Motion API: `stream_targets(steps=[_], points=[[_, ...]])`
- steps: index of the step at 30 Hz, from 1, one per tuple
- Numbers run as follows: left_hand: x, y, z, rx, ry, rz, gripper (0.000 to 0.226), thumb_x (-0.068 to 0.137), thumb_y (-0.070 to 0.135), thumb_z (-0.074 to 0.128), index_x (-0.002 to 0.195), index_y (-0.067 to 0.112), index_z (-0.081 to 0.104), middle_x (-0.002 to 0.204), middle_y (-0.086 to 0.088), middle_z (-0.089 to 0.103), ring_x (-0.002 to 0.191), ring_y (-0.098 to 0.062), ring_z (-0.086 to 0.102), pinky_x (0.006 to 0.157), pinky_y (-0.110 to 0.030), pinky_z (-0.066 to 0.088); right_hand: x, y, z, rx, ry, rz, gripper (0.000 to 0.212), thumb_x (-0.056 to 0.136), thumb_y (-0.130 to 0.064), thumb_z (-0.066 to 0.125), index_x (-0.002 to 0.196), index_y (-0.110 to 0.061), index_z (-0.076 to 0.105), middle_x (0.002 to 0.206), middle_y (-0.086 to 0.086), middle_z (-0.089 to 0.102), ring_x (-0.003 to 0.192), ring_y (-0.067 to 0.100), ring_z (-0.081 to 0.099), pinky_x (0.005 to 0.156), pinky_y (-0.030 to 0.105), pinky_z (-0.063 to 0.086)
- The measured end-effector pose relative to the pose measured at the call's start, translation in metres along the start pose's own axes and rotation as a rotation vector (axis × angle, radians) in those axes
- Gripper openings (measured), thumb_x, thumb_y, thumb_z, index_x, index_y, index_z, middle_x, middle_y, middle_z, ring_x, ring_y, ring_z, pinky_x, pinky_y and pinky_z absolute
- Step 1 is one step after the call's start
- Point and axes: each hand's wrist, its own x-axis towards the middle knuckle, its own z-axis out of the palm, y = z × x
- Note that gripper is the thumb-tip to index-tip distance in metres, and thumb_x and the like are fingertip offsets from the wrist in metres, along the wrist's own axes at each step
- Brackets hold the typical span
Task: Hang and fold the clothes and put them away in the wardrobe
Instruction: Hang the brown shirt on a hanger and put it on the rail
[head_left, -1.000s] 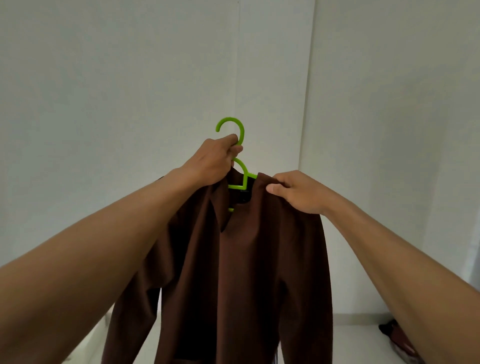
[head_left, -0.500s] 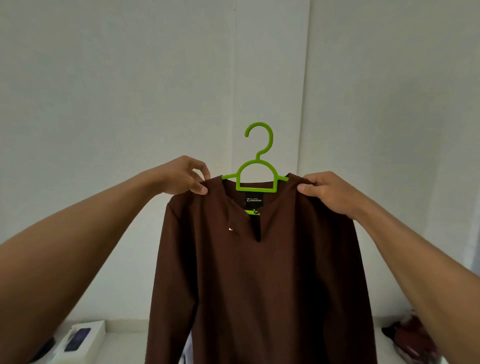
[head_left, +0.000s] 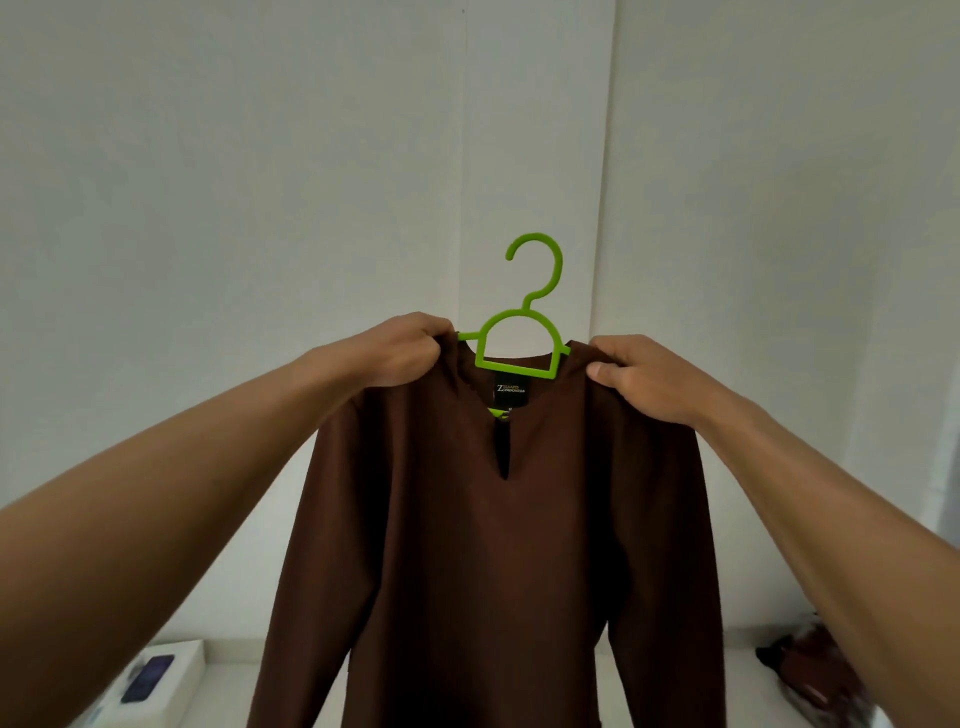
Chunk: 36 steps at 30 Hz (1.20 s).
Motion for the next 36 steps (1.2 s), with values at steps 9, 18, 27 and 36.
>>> stream_targets(steps=[9,18,27,36], points=[[0.005,0.008,0.001,0.08,0.149,0.005,0.033,0.092,0.008,0.042,0.103,0.02,0.07,0.116,-0.005,0.067,0.11,-0.025,0.056,0.086,-0.027,0.037,0.002,0.002,0.004,-0.007,-0.09,0.037,0.012,0.099,-0.022,0.058,0.106,-0.026,0.067,0.106,-0.004,0.07,0.102,0.016,0.066,0.096,0.039,0.05],[-0.001,0.0,0.0,0.094,0.091,-0.034,0.015,0.092,0.023,0.053,0.094,0.021,0.067,0.103,-0.003,0.066,0.101,-0.025,0.057,0.081,-0.031,0.041,-0.001,0.013,0.018,0.008,0.032,0.003,0.021,0.102,-0.026,0.055,0.089,-0.012,0.064,0.078,0.005,0.061,0.072,0.015,0.054,0.072,0.034,0.042],[-0.015,0.006,0.01,0.328,0.107,-0.028,0.065,0.06,0.063,0.078,0.101,0.024,0.045,0.087,0.004,0.06,0.079,-0.017,0.057,0.064,-0.035,0.044,0.0,0.001,0.019,0.012,0.108,-0.019,0.019,0.102,-0.022,0.054,0.087,-0.014,0.062,0.077,0.002,0.06,0.071,0.016,0.053,0.071,0.035,0.041],[-0.016,0.016,0.02,0.671,0.405,-0.033,0.089,0.05,0.1,0.051,0.086,0.019,0.042,0.067,0.004,0.053,0.057,-0.017,0.048,0.055,-0.033,0.037,-0.005,0.002,0.025,0.039,0.137,-0.02,0.02,0.102,-0.023,0.054,0.088,-0.013,0.063,0.086,0.015,0.066,0.081,0.029,0.062,0.072,0.036,0.043]])
